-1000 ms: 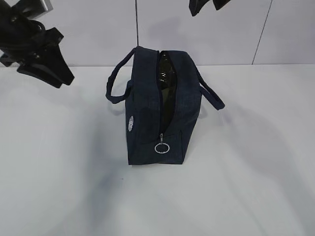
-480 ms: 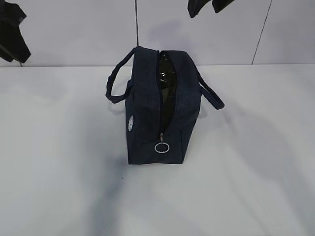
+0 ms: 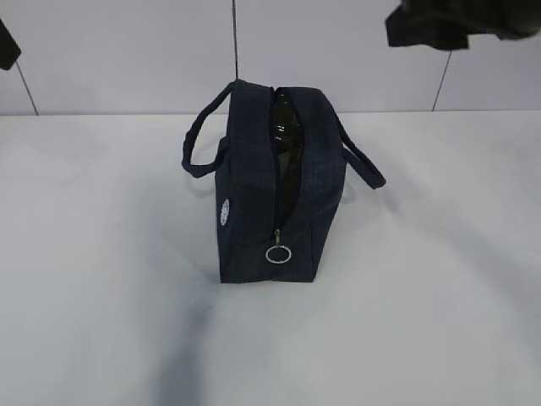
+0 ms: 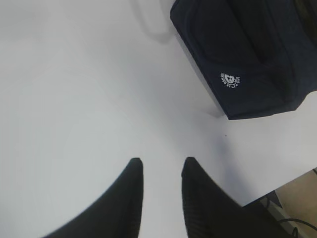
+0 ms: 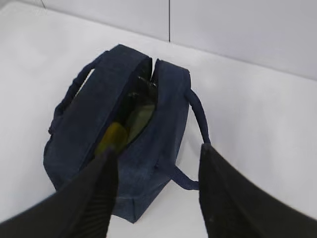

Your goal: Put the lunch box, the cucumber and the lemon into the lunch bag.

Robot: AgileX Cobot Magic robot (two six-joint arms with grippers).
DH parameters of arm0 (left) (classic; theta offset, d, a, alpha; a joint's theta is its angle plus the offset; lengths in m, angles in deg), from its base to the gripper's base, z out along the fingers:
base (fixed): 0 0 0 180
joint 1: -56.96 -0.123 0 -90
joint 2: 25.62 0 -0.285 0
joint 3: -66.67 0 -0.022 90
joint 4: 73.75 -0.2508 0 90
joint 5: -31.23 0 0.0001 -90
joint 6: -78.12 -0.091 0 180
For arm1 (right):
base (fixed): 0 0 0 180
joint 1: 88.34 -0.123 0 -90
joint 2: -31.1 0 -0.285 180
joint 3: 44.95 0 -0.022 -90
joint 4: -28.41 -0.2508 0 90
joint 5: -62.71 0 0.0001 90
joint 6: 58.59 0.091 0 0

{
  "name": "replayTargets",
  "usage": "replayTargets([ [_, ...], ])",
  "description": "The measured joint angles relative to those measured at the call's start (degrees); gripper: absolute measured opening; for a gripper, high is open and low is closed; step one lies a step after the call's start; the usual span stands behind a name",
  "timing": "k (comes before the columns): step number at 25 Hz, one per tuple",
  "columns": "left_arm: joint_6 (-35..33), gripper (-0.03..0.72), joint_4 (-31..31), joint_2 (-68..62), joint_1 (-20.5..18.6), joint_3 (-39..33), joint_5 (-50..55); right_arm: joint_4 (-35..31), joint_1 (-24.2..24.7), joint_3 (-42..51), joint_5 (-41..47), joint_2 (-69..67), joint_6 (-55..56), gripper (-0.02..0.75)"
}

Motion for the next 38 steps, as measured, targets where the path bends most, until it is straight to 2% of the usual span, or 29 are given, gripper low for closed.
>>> replayTargets([
  [5,0.8,0.194,1.3,0.7,0.0,0.0,0.2,0.4,0.0,21.8,-18.1,14.5,0.0,0.404],
  [9,1.0,0.194,3.3,0.7,0.0,0.0,0.4,1.1,0.0,33.0,-26.9,23.7,0.0,0.404],
  [15,1.1,0.197,3.6,0.7,0.0,0.0,0.4,7.6,0.0,46.4,-40.6,33.8,0.0,0.404],
  [21,1.1,0.204,3.7,0.7,0.0,0.0,0.4,9.0,0.0,52.6,-44.3,36.2,0.1,0.404],
  [27,1.1,0.204,4.1,3.3,0.2,0.0,0.5,9.1,0.0,53.0,-44.9,35.7,0.8,0.404],
  [31,1.1,0.204,4.1,6.9,0.2,0.0,0.5,9.9,0.0,53.8,-46.2,32.8,5.9,0.404],
  [38,1.1,0.204,3.9,13.5,0.2,0.0,0.8,19.4,0.0,61.4,-68.3,25.1,12.3,0.404],
])
